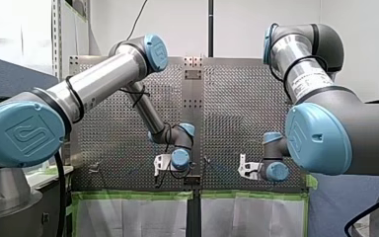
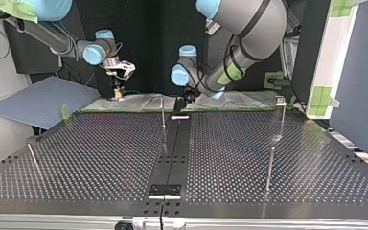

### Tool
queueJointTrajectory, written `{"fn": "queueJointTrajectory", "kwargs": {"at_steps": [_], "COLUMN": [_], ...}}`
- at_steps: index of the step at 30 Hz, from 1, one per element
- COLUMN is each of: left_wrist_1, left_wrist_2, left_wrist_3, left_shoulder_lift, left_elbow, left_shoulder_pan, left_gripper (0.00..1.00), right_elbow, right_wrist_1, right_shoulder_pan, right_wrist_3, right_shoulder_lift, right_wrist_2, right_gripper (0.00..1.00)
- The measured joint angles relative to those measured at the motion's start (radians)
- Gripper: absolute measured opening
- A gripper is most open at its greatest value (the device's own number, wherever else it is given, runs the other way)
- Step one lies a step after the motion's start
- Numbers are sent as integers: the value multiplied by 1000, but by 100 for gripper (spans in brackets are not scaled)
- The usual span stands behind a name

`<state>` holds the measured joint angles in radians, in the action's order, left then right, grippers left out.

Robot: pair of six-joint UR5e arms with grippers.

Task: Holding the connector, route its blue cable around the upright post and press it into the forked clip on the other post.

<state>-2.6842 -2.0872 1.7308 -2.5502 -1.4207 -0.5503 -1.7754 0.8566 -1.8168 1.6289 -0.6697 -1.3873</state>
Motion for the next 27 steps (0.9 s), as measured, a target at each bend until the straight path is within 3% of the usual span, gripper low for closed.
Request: {"fn": "queueJointTrajectory", "kwargs": {"at_steps": [27], "left_wrist_1": [3], "left_wrist_2": [-12], "left_wrist_3": [-46], "left_shoulder_lift": [-1], "left_elbow": [25], "left_shoulder_pan": [26], "left_gripper": [2], "right_elbow": [51], "right_wrist_1": [13], "right_shoulder_pan": [21], "right_wrist_3": [-3], "right_shoulder_lift": [1], "right_wrist_2": [-22], "right_gripper": [0]}}
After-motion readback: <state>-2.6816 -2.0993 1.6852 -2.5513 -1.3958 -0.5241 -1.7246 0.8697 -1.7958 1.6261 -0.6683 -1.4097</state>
